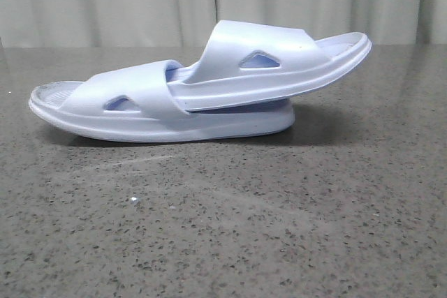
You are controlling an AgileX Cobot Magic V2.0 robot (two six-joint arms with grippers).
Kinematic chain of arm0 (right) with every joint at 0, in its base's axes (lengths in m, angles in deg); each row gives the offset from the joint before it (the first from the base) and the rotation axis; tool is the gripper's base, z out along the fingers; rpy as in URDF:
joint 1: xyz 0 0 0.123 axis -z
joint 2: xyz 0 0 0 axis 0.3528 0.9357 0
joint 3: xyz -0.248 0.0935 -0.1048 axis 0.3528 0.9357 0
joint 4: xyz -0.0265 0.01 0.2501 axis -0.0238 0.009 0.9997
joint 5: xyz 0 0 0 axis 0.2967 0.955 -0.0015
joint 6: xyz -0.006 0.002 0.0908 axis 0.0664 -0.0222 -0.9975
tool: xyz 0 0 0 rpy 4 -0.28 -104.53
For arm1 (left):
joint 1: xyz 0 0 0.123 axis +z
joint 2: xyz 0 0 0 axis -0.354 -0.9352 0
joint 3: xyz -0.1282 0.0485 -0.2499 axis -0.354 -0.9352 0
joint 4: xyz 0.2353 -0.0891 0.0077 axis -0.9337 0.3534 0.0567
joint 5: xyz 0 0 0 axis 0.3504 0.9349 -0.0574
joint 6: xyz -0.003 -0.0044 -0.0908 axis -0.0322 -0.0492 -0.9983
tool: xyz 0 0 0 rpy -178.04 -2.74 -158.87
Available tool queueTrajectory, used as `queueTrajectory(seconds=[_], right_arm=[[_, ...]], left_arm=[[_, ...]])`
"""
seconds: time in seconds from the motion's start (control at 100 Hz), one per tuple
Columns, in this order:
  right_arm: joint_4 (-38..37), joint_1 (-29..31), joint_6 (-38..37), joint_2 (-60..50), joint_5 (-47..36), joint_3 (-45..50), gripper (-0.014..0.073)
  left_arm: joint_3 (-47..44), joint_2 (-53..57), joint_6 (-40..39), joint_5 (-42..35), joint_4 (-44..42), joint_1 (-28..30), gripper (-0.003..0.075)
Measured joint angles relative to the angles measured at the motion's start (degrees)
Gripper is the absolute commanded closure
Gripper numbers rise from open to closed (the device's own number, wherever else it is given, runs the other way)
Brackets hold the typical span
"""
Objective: Insert blue slippers together front up
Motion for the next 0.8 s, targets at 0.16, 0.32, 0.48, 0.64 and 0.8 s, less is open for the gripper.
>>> queueTrajectory(seconds=[0.16, 0.32, 0.48, 0.64, 0.8], right_arm=[[1.1, 0.2, -4.2, 0.0, -5.6, 5.8, 0.0701], [1.3, 2.4, -10.0, 0.0, -7.2, 9.4, 0.0701], [1.3, 6.7, -11.2, 0.0, -10.1, 11.2, 0.0701], [1.3, 7.9, -11.3, 0.0, -10.9, 11.4, 0.0701], [1.2, 8.0, -11.3, 0.0, -11.8, 11.8, 0.0701]], left_arm=[[0.0, 0.0, 0.0, 0.0, 0.0, 0.0, 0.0704], [0.0, 0.0, 0.0, 0.0, 0.0, 0.0, 0.0704], [0.0, 0.0, 0.0, 0.0, 0.0, 0.0, 0.0704], [0.0, 0.0, 0.0, 0.0, 0.0, 0.0, 0.0704], [0.0, 0.0, 0.0, 0.0, 0.0, 0.0, 0.0704]])
